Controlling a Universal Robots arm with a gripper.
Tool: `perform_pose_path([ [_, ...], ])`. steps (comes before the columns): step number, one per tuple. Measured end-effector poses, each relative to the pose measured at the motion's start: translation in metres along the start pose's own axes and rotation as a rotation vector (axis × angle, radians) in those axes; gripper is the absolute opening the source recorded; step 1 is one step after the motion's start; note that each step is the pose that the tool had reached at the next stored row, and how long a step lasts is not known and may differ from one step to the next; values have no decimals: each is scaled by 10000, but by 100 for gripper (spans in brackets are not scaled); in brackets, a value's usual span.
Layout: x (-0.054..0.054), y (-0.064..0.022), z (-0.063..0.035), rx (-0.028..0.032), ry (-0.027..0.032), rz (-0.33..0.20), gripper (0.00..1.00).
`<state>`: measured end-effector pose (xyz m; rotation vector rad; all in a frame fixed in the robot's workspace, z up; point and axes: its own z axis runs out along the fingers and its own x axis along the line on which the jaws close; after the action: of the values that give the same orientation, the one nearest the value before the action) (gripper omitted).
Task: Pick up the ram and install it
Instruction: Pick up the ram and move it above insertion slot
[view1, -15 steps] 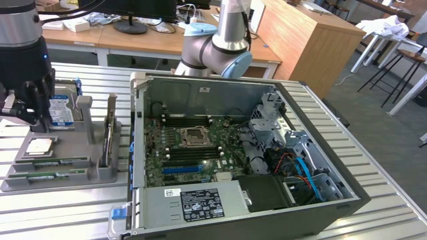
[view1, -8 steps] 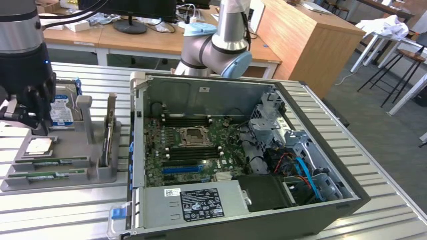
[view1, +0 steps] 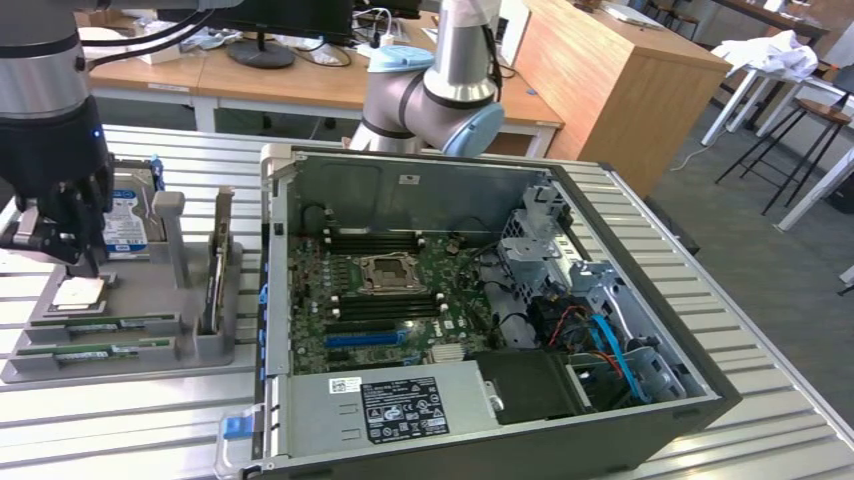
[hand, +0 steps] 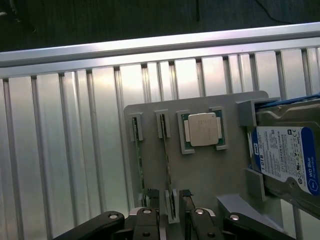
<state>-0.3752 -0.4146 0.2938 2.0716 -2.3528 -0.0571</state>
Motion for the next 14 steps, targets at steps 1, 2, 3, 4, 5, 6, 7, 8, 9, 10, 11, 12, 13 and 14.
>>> perform_pose_path([
  [1,0,0,10,0,-1,0,30],
  [2,0,0,20,0,-2,0,30],
  [3,0,-1,31,0,-3,0,30],
  [4,0,-1,42,1,-4,1,30],
  [5,1,-1,52,0,-4,1,30],
  [6,1,-2,62,0,-5,0,30],
  [7,1,-2,72,0,-6,1,30],
  [8,1,-2,81,0,-7,1,30],
  [9,1,-3,86,0,-7,0,30],
  [10,2,-2,86,-2,-6,0,30],
  [11,2,-2,86,-2,-6,0,30],
  [12,2,-3,87,0,-8,0,30],
  [13,27,-6,87,0,-7,-1,30],
  [14,94,-15,87,0,-7,-4,30],
])
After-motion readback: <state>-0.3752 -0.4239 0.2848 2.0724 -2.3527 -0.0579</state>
